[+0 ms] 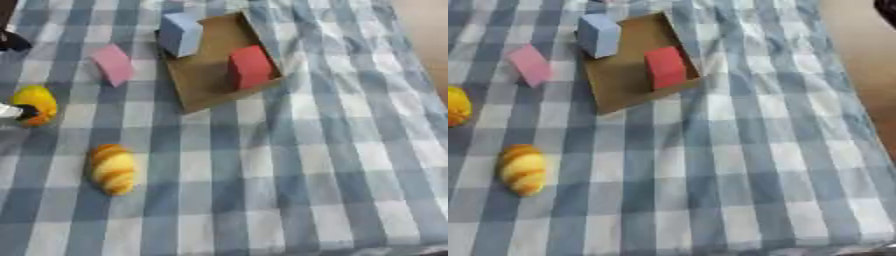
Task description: Pick up objects on the table and place them in the box.
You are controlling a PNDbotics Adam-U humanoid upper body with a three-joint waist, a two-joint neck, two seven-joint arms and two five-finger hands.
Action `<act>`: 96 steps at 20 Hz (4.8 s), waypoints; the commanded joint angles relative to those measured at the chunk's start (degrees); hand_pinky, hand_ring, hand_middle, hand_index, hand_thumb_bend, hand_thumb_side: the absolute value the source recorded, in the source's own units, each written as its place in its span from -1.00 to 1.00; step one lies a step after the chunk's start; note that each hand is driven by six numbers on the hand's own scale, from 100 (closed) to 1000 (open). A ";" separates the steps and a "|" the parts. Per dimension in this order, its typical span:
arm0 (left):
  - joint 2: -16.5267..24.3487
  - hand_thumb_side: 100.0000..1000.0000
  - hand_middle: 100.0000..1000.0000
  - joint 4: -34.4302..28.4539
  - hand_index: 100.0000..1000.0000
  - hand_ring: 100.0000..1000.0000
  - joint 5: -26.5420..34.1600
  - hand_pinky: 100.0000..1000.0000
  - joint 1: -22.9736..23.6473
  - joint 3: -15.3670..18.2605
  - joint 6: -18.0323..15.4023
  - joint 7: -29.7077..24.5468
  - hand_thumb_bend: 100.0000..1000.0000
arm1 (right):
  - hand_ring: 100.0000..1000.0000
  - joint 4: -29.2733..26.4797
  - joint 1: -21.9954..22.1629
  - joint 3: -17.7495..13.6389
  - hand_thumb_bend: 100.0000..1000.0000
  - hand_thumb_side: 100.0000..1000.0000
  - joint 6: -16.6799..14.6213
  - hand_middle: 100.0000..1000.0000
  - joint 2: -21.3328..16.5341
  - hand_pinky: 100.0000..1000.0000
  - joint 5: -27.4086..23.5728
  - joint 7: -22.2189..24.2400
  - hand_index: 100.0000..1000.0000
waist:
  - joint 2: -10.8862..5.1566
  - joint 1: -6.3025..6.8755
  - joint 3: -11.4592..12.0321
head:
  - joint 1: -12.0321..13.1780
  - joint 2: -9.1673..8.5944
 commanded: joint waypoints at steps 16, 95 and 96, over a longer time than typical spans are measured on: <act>-1.99 -0.75 0.51 7.19 0.63 0.62 -6.59 0.70 -1.28 -1.46 -2.70 -1.60 -0.28 | 0.38 -0.83 -0.86 -0.35 -1.00 -0.07 1.20 0.32 0.70 0.40 -0.61 0.32 0.47 | -0.41 -0.26 -0.66 | 0.16 -0.88; -28.03 -0.60 0.60 21.02 0.86 0.61 -13.73 0.73 -21.57 -6.83 -9.32 -0.74 -0.32 | 0.38 -0.83 -6.99 -0.59 -1.00 -0.06 1.11 0.32 4.02 0.40 -9.00 5.02 0.46 | 1.48 2.87 -9.40 | 0.07 -0.32; -27.94 -0.59 0.64 20.78 0.89 0.65 -14.21 0.76 -21.58 -6.73 -9.58 -1.40 -0.23 | 0.38 -0.83 -6.90 -0.57 -1.00 -0.06 1.16 0.32 4.10 0.40 -8.98 5.03 0.46 | 1.48 2.87 -9.33 | 0.00 -0.29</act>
